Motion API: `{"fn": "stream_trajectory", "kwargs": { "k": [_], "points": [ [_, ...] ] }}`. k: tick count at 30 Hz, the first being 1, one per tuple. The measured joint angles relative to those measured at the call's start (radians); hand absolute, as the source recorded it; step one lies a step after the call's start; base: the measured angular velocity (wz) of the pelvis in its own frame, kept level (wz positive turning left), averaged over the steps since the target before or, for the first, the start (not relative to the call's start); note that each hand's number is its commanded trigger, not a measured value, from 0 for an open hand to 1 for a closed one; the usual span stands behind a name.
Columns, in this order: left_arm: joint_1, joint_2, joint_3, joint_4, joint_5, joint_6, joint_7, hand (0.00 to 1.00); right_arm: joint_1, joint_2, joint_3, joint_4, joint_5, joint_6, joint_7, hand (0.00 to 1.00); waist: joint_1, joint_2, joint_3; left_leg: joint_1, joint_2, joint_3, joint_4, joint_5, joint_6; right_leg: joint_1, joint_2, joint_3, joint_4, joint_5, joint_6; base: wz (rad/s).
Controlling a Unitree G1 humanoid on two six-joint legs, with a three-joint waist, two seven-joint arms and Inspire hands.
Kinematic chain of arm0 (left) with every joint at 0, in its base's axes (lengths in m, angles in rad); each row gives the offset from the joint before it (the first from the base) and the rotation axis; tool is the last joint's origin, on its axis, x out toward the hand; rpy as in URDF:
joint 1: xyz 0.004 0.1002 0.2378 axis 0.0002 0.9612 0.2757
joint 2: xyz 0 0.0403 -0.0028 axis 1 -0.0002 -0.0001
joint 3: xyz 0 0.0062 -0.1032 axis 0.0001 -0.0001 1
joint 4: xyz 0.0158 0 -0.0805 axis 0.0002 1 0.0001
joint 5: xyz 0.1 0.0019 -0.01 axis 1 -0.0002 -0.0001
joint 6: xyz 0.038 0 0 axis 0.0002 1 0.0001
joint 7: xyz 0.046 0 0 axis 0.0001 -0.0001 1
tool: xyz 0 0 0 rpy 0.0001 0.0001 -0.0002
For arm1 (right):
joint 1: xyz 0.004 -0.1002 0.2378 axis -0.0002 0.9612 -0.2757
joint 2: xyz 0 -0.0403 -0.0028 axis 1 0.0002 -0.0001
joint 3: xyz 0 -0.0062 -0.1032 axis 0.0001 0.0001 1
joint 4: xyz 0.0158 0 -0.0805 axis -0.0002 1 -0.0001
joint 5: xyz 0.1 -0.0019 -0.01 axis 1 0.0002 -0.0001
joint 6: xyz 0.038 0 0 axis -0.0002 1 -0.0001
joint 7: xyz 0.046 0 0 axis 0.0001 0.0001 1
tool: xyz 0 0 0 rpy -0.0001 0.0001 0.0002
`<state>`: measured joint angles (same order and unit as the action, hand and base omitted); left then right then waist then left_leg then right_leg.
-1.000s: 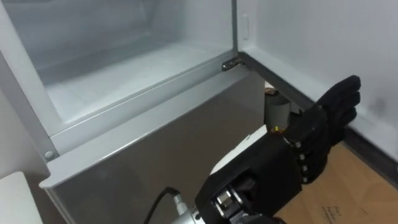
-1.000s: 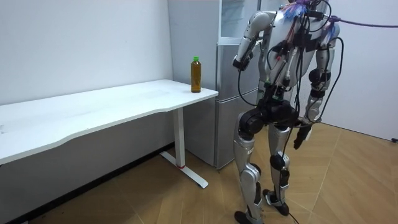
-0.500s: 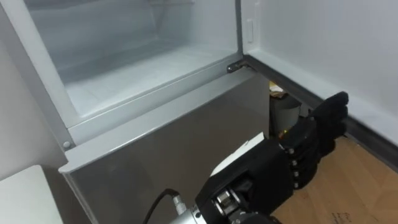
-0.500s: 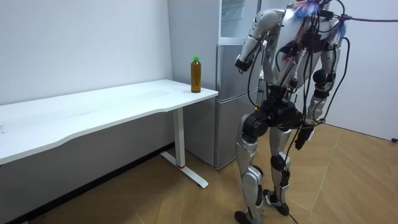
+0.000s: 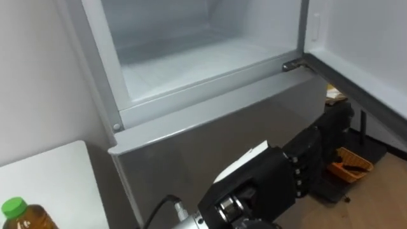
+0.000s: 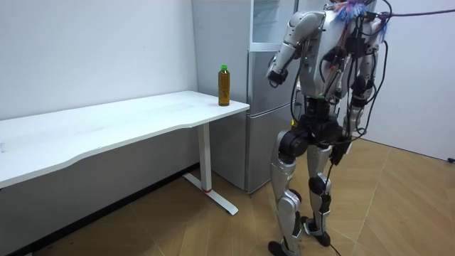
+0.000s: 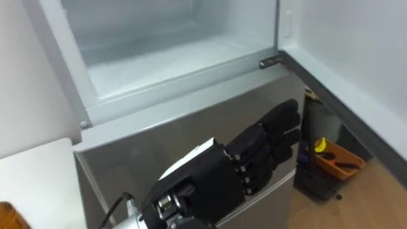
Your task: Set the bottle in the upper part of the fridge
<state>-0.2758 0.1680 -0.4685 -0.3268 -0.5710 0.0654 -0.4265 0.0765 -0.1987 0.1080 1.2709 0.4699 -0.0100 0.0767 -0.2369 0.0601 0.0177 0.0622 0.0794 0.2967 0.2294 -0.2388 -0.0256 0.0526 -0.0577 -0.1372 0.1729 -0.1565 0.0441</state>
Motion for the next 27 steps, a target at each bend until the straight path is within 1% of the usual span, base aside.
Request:
{"fn": "stream_trajectory", "kwargs": {
  "k": [1,2,4,6,7,8,10,11,12,13,14,15,16,17,18,19,20,21,22,23,24,25,26,27],
  "points": [
    [0.007,0.000,0.002,-0.001,0.010,0.000,-0.002,0.00,0.000,0.000,0.000,0.000,-0.009,0.000,0.000,0.00,0.002,-0.001,-0.0018,0.000,-0.001,-0.003,0.000,0.000,0.000,0.001,-0.001,-0.004,-0.005,0.000,0.000,0.19],
    [0.015,0.001,0.005,-0.003,0.032,0.000,-0.005,0.00,-0.004,0.001,0.000,0.000,-0.012,-0.001,0.000,0.00,0.016,-0.003,-0.0039,0.000,-0.001,-0.009,0.000,0.000,0.000,0.007,-0.001,-0.008,-0.005,0.000,0.000,0.14],
    [0.020,0.001,0.006,-0.003,0.076,0.000,-0.005,0.00,-0.007,0.003,0.003,0.000,-0.024,-0.002,0.000,0.00,0.029,-0.007,-0.0041,0.000,-0.002,-0.023,0.000,0.000,0.000,0.018,-0.002,-0.023,-0.007,0.000,0.000,0.18],
    [0.034,0.000,0.017,-0.004,0.107,0.000,0.001,0.00,-0.009,-0.003,0.025,0.000,-0.053,-0.005,0.000,0.00,0.057,-0.011,-0.0065,0.003,-0.002,-0.028,0.001,0.001,0.000,0.021,-0.002,-0.032,-0.005,0.000,0.000,0.09],
    [0.041,0.000,0.032,-0.009,0.124,0.000,0.006,0.00,-0.010,-0.006,0.029,0.000,-0.070,-0.006,0.000,0.00,0.072,-0.012,-0.0064,0.002,-0.002,-0.029,0.001,0.002,0.000,0.021,-0.002,-0.032,-0.004,0.000,0.000,0.00],
    [0.043,0.000,0.039,-0.013,0.134,0.000,0.011,0.00,-0.009,-0.006,0.029,0.001,-0.080,-0.008,0.000,0.00,0.079,-0.012,-0.0068,0.002,-0.002,-0.029,0.002,0.002,0.000,0.022,-0.002,-0.032,-0.004,0.000,0.000,0.07],
    [0.055,0.000,0.083,-0.028,0.153,-0.001,0.039,0.00,-0.010,-0.004,0.028,0.009,-0.086,-0.011,0.000,0.00,0.088,-0.019,-0.0056,0.002,-0.004,-0.044,0.006,0.003,0.001,0.035,-0.006,-0.055,-0.004,0.000,0.000,0.21],
    [0.063,0.002,0.096,-0.040,0.157,-0.001,0.050,0.00,-0.010,-0.003,0.027,0.013,-0.087,-0.011,0.000,0.00,0.089,-0.021,-0.0074,0.002,-0.005,-0.051,0.006,0.004,0.001,0.037,-0.006,-0.060,-0.004,-0.001,0.001,0.19],
    [0.083,0.005,0.127,-0.076,0.183,-0.002,0.066,0.00,-0.010,-0.002,0.024,0.019,-0.089,-0.011,0.000,0.00,0.100,-0.024,-0.0098,0.002,-0.005,-0.054,0.008,0.005,0.001,0.038,-0.006,-0.061,-0.004,-0.002,0.001,0.07],
    [0.092,0.007,0.142,-0.094,0.191,-0.004,0.072,0.00,-0.009,-0.002,0.024,0.022,-0.089,-0.011,0.000,0.00,0.105,-0.025,-0.0102,0.002,-0.005,-0.055,0.009,0.005,0.001,0.039,-0.007,-0.062,-0.004,-0.003,0.001,0.09],
    [0.112,0.009,0.175,-0.123,0.191,-0.014,0.084,0.00,-0.009,-0.002,0.024,0.029,-0.085,-0.011,0.000,0.00,0.114,-0.025,-0.0099,0.001,-0.005,-0.062,0.012,0.005,0.001,0.047,-0.007,-0.068,-0.006,-0.004,0.001,0.10],
    [0.141,0.012,0.209,-0.144,0.192,-0.032,0.097,0.00,-0.007,-0.001,0.021,0.035,-0.090,-0.011,0.000,0.00,0.129,-0.029,-0.0082,0.001,-0.007,-0.064,0.012,0.005,0.001,0.051,-0.008,-0.068,-0.006,-0.010,0.000,0.13],
    [0.172,0.014,0.245,-0.163,0.193,-0.042,0.113,0.00,-0.006,-0.001,0.018,0.037,-0.107,-0.011,0.000,0.00,0.141,-0.030,-0.0123,0.002,-0.009,-0.067,0.016,0.005,0.001,0.053,-0.009,-0.069,-0.004,-0.015,-0.001,0.08],
    [0.185,0.013,0.267,-0.173,0.191,-0.043,0.118,0.00,-0.005,0.000,0.014,0.037,-0.117,-0.012,0.000,0.00,0.152,-0.031,-0.0136,0.002,-0.009,-0.068,0.019,0.005,0.001,0.053,-0.010,-0.071,-0.002,-0.019,0.000,0.10],
    [0.213,0.011,0.314,-0.202,0.189,-0.043,0.129,0.00,0.002,0.000,-0.001,0.038,-0.119,-0.015,0.000,0.00,0.168,-0.032,-0.0134,0.002,-0.008,-0.071,0.024,0.005,0.001,0.051,-0.010,-0.076,-0.003,-0.021,-0.001,0.13],
    [0.228,0.011,0.341,-0.221,0.188,-0.044,0.139,0.00,0.006,0.003,-0.011,0.038,-0.119,-0.017,0.000,0.00,0.172,-0.032,-0.0146,0.002,-0.009,-0.077,0.024,0.005,0.001,0.052,-0.010,-0.082,-0.003,-0.022,-0.001,0.21],
    [0.244,0.011,0.395,-0.247,0.191,-0.053,0.158,0.00,0.020,0.009,-0.027,0.038,-0.122,-0.024,0.000,0.00,0.190,-0.034,-0.0170,0.003,-0.010,-0.085,0.024,0.006,-0.001,0.057,-0.010,-0.091,-0.002,-0.026,-0.001,0.27],
    [0.255,0.011,0.449,-0.260,0.192,-0.073,0.184,0.00,0.033,0.010,-0.048,0.041,-0.121,-0.026,0.000,0.00,0.207,-0.034,-0.0197,0.003,-0.010,-0.096,0.027,0.006,-0.002,0.068,-0.011,-0.104,-0.006,-0.026,-0.002,0.35],
    [0.269,0.011,0.503,-0.267,0.201,-0.096,0.216,0.00,0.046,0.011,-0.056,0.041,-0.121,-0.033,0.001,0.00,0.218,-0.037,-0.0208,0.004,-0.013,-0.110,0.028,0.007,-0.002,0.075,-0.013,-0.118,-0.006,-0.031,-0.002,0.30],
    [0.281,0.009,0.529,-0.272,0.216,-0.107,0.228,0.00,0.050,0.011,-0.062,0.040,-0.121,-0.037,0.001,0.00,0.223,-0.036,-0.0216,0.005,-0.014,-0.113,0.028,0.007,-0.002,0.077,-0.013,-0.120,-0.004,-0.032,-0.002,0.17],
    [0.315,0.009,0.579,-0.279,0.231,-0.124,0.254,0.00,0.065,0.011,-0.077,0.037,-0.122,-0.047,0.001,0.00,0.243,-0.032,-0.0236,0.009,-0.014,-0.114,0.028,0.007,-0.003,0.080,-0.013,-0.118,-0.004,-0.034,-0.002,0.00],
    [0.331,0.009,0.598,-0.280,0.232,-0.131,0.268,0.00,0.072,0.011,-0.083,0.036,-0.121,-0.051,0.001,0.00,0.250,-0.030,-0.0229,0.012,-0.014,-0.114,0.028,0.007,-0.003,0.084,-0.013,-0.119,-0.005,-0.034,-0.002,0.03],
    [0.363,0.007,0.636,-0.278,0.231,-0.140,0.292,0.00,0.086,0.012,-0.094,0.035,-0.121,-0.057,0.001,0.00,0.269,-0.029,-0.0224,0.016,-0.016,-0.118,0.028,0.007,-0.003,0.091,-0.015,-0.124,-0.004,-0.038,-0.002,0.10],
    [0.399,0.007,0.677,-0.272,0.232,-0.153,0.319,0.00,0.088,0.013,-0.101,0.037,-0.121,-0.057,0.001,0.00,0.272,-0.029,-0.0223,0.018,-0.017,-0.124,0.028,0.007,-0.003,0.095,-0.016,-0.131,-0.003,-0.041,-0.002,0.17]
  ]
}}
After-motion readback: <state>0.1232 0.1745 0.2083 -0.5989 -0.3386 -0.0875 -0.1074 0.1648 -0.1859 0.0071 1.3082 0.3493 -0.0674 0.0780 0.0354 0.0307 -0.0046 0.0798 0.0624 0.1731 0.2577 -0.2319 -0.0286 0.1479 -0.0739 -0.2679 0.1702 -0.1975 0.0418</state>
